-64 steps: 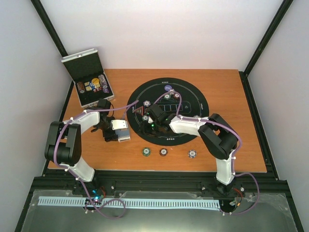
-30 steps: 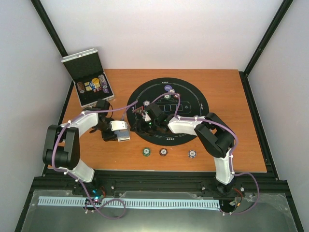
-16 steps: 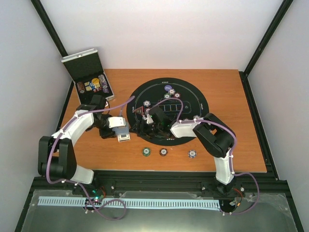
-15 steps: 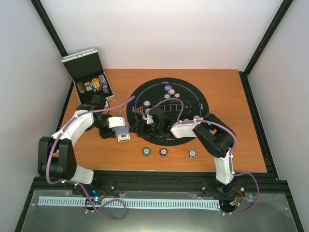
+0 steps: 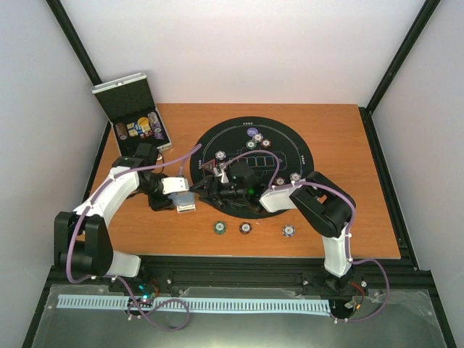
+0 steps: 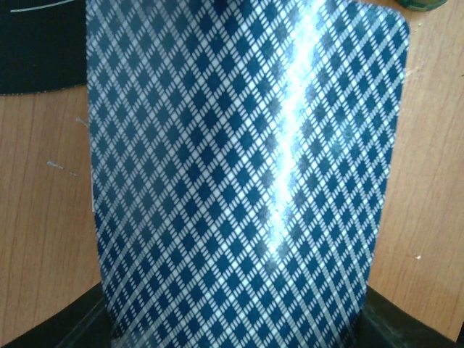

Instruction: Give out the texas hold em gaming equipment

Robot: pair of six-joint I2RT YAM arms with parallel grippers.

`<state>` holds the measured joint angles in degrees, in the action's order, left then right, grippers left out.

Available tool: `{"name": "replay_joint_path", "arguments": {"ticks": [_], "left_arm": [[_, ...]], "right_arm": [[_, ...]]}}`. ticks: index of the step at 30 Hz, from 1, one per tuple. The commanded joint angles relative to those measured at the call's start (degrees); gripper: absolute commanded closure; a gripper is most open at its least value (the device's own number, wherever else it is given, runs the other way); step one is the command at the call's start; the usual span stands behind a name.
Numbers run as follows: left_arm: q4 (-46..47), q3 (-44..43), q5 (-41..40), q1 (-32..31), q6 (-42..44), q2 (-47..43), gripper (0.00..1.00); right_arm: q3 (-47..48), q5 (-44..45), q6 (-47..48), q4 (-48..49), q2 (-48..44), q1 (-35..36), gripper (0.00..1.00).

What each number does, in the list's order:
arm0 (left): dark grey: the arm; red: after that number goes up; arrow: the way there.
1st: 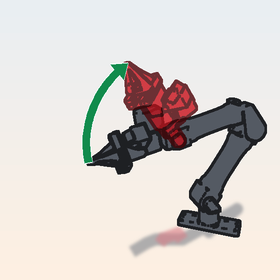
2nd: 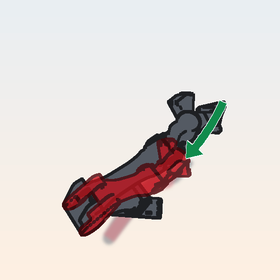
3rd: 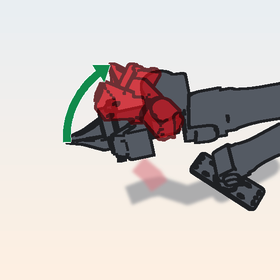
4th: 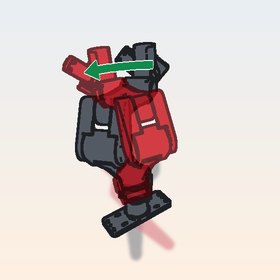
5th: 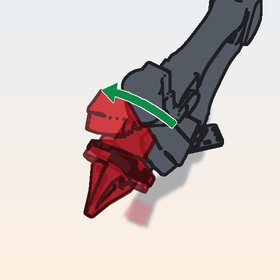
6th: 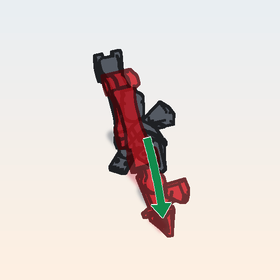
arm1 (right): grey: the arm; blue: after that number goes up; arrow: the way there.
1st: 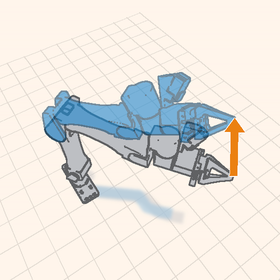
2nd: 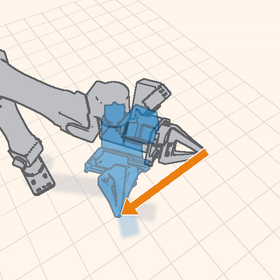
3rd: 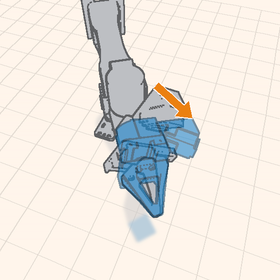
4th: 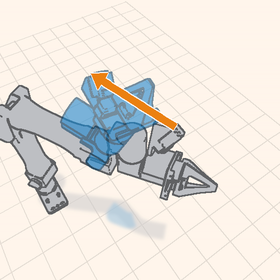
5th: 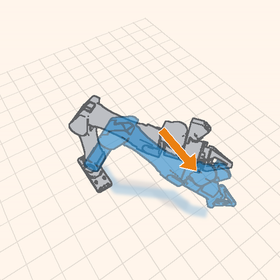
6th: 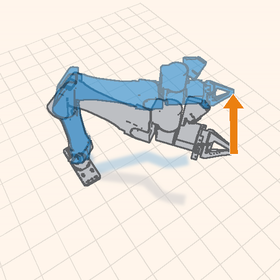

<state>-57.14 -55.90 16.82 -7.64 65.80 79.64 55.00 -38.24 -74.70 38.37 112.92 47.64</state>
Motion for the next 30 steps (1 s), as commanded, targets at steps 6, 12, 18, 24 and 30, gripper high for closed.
{"name": "replay_joint_path", "arguments": {"ticks": [6,12,18,24,30], "left_arm": [[-2.5,-3.4,3.1,-0.5,-0.8,-1.5,0.89],[-3.0,-4.0,3.7,-0.5,-0.8,-2.4,0.89],[-4.1,-5.1,5.3,-0.6,-1.2,-2.7,0.89],[-4.9,-5.4,6.3,-0.8,-1.0,-3.6,0.88],[-5.0,-5.7,6.6,-0.8,-1.2,-4.0,0.88]], "right_arm": [[0.6,-1.1,-3.1,7.1,-1.1,1.3,0.30],[1.4,-1.5,-4.1,8.4,-0.1,2.3,0.37],[4.0,-2.3,-5.1,8.6,1.3,3.2,0.46],[5.2,-2.4,-6.3,9.8,2.4,3.9,0.68],[4.5,-3.0,-6.5,10.1,2.4,4.5,0.80]]}}
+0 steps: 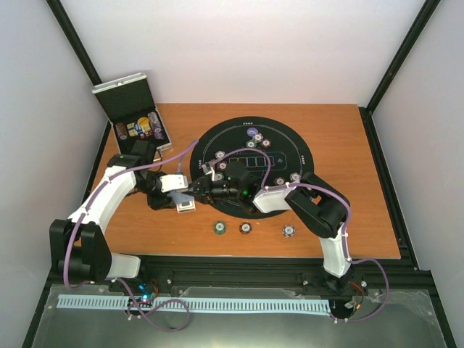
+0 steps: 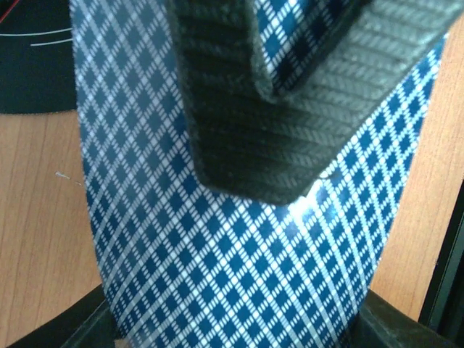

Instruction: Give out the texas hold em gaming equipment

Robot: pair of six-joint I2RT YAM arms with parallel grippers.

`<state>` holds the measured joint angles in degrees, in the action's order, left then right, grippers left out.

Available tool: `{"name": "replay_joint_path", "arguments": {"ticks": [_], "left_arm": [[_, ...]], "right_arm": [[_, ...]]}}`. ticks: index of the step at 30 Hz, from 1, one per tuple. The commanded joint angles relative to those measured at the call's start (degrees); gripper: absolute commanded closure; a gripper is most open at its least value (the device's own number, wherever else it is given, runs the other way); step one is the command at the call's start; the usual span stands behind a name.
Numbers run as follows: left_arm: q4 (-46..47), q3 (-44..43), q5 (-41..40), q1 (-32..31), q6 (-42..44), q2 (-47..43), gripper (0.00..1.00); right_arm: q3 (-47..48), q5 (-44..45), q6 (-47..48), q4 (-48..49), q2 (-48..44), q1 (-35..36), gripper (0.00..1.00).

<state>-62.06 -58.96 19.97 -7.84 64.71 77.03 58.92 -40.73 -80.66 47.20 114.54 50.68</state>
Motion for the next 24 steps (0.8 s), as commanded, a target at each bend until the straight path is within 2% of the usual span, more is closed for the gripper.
{"name": "replay_joint_path", "arguments": {"ticks": [1,2,4,7,9,16,20,24], "left_arm": [[-0.1,-2.7,3.6,-0.7,-0.2,-1.5,0.87],[-0.2,-2.8,3.8,-0.7,-0.4,-1.5,0.83],[-0.2,-2.8,4.8,-0.7,-0.5,-2.0,0.45],[0.0,-2.0,6.7,-0.8,0.0,-4.0,0.04],[0.2,-1.3,7.5,-1.1,0.6,-5.4,0.00],[0.5,1.1,4.6,-7.2,-0.6,-5.6,0.00],[0.7,0.5,3.8,-7.7,-0.9,-4.5,0.02],[0.5,0.3,0.8,-7.7,-0.7,-3.4,0.09]], "right_arm": [[0.6,-0.7,-0.7,1.4,0.9,1.6,0.84],[0.6,-0.8,-0.9,1.7,1.0,1.7,0.89],[0.4,-0.6,-1.1,1.8,1.0,1.8,0.97],[-0.1,-0.3,-1.7,2.2,0.8,1.7,0.97],[-0.3,-0.2,-2.3,3.2,0.6,1.9,0.97],[0.9,-0.5,-2.9,4.7,0.8,3.3,0.97],[0.2,-0.9,-3.0,5.4,0.7,3.7,0.97],[-1.8,-1.0,-2.7,6.2,-0.6,3.7,0.97]]}}
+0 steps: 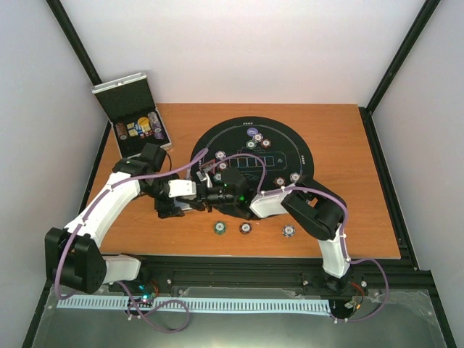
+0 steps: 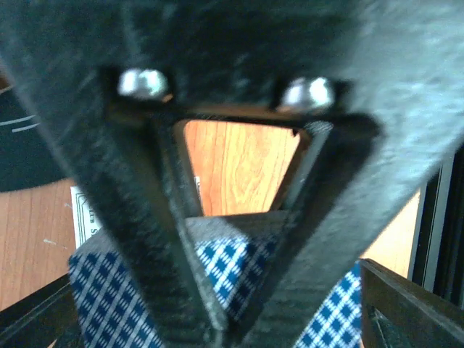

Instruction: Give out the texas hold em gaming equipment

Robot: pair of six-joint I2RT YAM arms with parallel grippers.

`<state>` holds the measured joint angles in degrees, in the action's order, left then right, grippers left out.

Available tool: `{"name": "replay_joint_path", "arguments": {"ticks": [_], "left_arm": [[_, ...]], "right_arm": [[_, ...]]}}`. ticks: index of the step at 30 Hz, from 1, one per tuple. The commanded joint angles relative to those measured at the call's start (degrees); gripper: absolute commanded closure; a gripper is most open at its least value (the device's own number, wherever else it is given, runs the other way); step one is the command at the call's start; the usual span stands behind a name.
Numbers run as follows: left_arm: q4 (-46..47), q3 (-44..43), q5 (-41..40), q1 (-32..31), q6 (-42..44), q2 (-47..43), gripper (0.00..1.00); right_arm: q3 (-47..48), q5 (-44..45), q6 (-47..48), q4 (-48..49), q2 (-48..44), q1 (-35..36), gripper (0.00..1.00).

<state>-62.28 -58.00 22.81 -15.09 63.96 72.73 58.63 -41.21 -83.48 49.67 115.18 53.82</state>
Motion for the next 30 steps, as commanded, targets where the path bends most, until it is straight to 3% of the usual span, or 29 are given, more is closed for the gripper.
{"name": "replay_joint_path", "arguments": {"ticks": [1,11,17,22,30], "left_arm": [[0.7,-0.6,-2.6,-0.5,0.0,0.9,0.11],[-0.8,-0.4,-2.6,-0.5,0.8,-0.2,0.28],[-0.4,1.9,-4.1,-0.5,1.0,-0.2,0.27],[1.2,2.8,-4.0,-0.5,0.3,-0.2,0.16],[1.1,2.0,-3.3,-0.5,-0.6,1.2,0.26]], "right_arm": [[-2.0,-0.4,0.2,3.8,-1.5,0.6,0.97],[-2.9,0.3,0.6,2.6,-1.3,0.6,0.97],[-2.2,0.3,2.2,-0.1,-2.2,0.6,0.97],[-1.5,0.1,2.3,-0.5,-2.4,0.6,0.97],[-0.8,0.0,2.5,-1.5,-1.7,0.7,0.97]]}}
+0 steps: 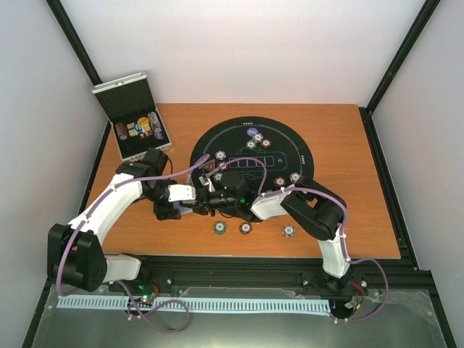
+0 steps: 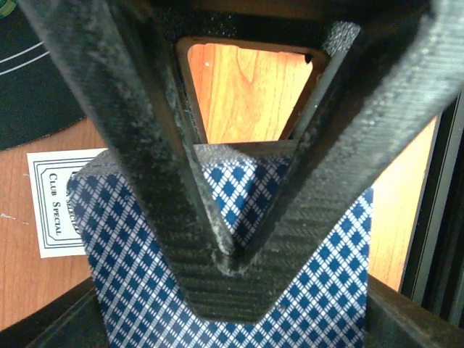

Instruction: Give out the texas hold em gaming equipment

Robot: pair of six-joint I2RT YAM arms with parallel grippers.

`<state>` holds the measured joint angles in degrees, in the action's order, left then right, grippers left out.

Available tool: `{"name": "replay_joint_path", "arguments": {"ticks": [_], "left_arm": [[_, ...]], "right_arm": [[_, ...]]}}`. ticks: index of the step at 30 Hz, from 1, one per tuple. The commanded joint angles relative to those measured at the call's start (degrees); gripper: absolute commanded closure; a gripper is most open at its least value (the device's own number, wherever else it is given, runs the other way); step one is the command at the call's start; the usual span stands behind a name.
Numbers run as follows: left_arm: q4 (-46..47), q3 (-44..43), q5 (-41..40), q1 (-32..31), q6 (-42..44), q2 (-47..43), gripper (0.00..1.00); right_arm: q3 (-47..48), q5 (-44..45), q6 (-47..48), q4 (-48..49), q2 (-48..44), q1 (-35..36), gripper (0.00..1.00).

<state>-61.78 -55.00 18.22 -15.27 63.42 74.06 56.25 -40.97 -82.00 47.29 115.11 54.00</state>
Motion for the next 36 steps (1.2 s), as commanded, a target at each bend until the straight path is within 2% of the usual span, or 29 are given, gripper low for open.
{"name": "replay_joint_path", "arguments": {"ticks": [1,10,24,28,32,36], "left_arm": [[0.5,-1.3,1.7,-0.3,-0.1,-0.3,0.28],[-1.1,-2.4,2.2,-0.3,-0.3,-0.2,0.48],[-6.2,-7.7,6.7,-0.3,-2.8,-4.5,0.49],[-6.3,-8.8,7.4,-0.3,-4.3,-4.1,0.59],[-6.7,-9.4,8.6,-0.3,-5.1,-4.0,0.64],[-5.4,-9.0,8.7,-0.3,-6.2,-4.9,0.89]], "right_arm": [[1.6,-0.2,0.9,1.0,-1.4,0.5,0.97],[1.2,0.4,1.3,-0.3,0.2,0.6,0.97],[-1.2,3.7,7.7,-11.8,3.4,0.5,0.97],[-1.1,5.5,10.5,-17.3,2.8,0.4,0.97],[-1.4,7.6,12.8,-22.0,1.8,0.3,0.97],[-1.3,9.3,13.8,-25.4,0.9,0.2,0.97]]}}
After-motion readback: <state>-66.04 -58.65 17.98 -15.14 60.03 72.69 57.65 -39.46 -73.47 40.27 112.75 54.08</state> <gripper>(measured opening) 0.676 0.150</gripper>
